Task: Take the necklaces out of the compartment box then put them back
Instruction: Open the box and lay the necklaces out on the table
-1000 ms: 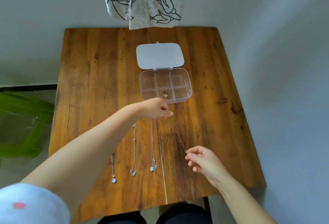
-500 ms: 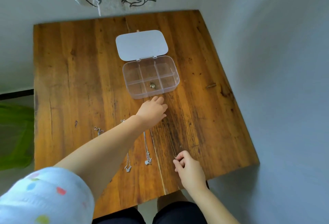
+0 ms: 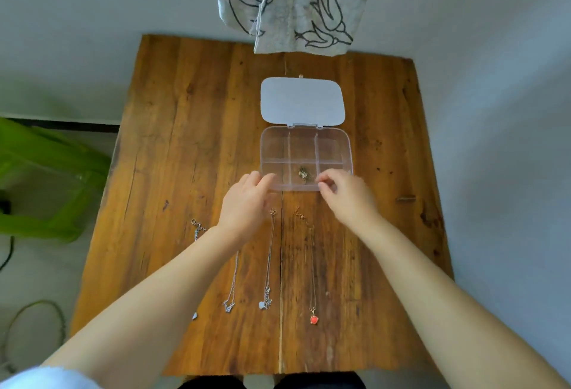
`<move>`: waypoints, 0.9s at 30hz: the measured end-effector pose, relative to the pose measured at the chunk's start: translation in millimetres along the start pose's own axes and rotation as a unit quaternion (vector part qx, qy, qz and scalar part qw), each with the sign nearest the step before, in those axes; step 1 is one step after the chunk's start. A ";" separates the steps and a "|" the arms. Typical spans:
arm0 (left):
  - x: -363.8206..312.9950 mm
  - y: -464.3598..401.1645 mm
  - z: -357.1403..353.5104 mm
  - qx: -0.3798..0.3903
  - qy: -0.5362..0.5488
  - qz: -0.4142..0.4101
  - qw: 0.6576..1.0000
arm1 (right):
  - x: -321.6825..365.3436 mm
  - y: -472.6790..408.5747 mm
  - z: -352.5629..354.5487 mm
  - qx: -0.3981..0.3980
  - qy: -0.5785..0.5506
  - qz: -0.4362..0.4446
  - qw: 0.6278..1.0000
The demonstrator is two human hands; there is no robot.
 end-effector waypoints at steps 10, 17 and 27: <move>16.9 -8.6 -6.2 -0.031 0.018 0.048 0.998 | 42.3 -69.4 -45.4 0.113 0.364 0.147 0.913; 13.9 -8.5 -6.2 -0.021 0.024 0.043 0.999 | 36.9 -68.0 -37.6 0.163 0.236 0.135 0.948; -59.9 -31.6 -6.0 0.115 0.355 0.079 0.924 | 28.1 -13.9 57.6 0.149 -0.252 0.037 0.956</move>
Point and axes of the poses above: each hand's wrist, its own y-axis away from the middle knuckle, its own z-axis out of the back of the hand, x = y × z, the point moved 9 cm from there along -y, towards the middle knuckle, and after that the axes turned 5 degrees about y, right-handed, at the moved point
